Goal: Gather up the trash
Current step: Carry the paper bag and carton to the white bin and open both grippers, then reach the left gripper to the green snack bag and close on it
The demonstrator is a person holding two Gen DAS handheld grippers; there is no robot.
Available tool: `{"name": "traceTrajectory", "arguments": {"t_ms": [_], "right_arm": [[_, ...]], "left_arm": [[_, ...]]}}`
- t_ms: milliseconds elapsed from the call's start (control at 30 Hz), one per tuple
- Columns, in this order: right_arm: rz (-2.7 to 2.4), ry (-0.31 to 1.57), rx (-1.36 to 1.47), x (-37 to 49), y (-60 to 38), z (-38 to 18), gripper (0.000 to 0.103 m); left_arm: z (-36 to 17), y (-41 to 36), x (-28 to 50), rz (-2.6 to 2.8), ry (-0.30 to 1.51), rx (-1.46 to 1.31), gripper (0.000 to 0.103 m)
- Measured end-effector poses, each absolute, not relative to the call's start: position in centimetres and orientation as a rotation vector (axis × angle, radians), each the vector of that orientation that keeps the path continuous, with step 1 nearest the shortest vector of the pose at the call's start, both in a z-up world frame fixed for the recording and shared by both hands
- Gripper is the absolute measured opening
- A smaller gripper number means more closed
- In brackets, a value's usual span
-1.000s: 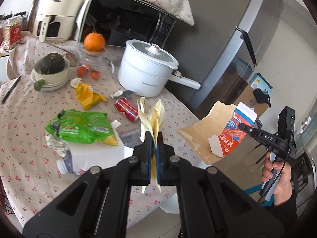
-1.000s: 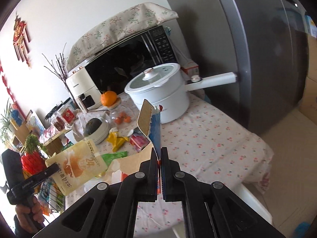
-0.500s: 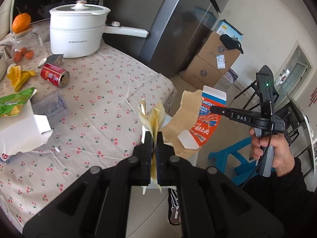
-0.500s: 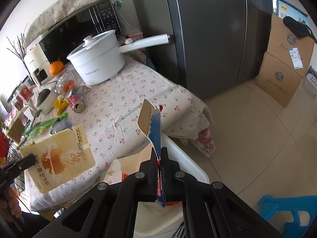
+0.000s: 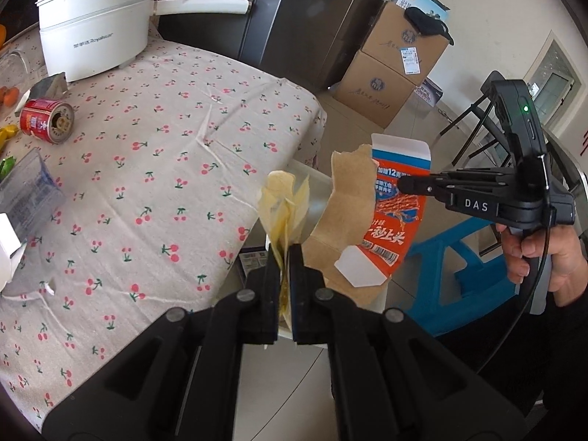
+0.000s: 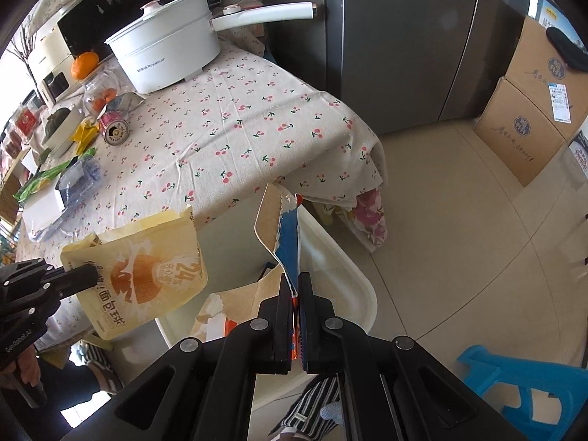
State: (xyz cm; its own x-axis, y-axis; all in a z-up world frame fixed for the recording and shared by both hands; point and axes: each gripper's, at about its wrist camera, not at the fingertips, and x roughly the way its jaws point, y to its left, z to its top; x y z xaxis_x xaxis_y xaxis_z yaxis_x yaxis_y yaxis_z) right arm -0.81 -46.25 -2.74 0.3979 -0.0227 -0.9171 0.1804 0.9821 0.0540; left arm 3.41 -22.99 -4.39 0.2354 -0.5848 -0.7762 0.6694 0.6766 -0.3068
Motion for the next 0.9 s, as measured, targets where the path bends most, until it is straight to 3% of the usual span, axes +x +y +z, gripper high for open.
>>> {"name": "traceTrajectory", "arguments": {"t_ms": [167,267,300,367,433,533,633,800,900], "right_arm": [[-0.138,1.170,0.153,-0.9,-46.5,-3.2,0.003],[-0.156,1.186,0.168,-0.9,-47.2,-3.7,0.003],[-0.162,1.190,0.171,-1.0,-47.4,-3.9,0.003],[-0.170,1.197,0.178,-1.1,-47.8,-4.2,0.004],[-0.172,1.202,0.203,-1.1,-48.2,-4.3,0.005],[-0.177,1.201,0.238,-1.0,-48.6,-4.3,0.008],[-0.178,1.188,0.264,-0.9,-48.7,-3.8,0.019],[-0.174,1.134,0.295,-0.6,-48.4,-2.3,0.056],[-0.176,1.114,0.305,-0.3,-48.1,-1.5,0.065]], "left_arm": [[-5.3,-24.3,3.8,-0.900,1.017,0.125,0.005],[-6.0,-24.8,4.1,-0.912,1.018,0.136,0.012],[-6.2,-24.8,4.3,-0.909,1.024,0.131,0.017],[-6.3,-24.6,4.7,-0.898,1.037,0.116,0.049],[-5.9,-24.2,4.8,-0.888,1.028,0.095,0.069],[-5.0,-23.7,4.7,-0.889,1.019,0.078,0.075],[-4.4,-22.9,4.7,-0.874,1.023,0.076,0.083],[-3.4,-21.1,4.7,-0.821,1.015,0.100,0.086],[-2.8,-19.6,4.7,-0.777,0.994,0.108,0.092]]}}
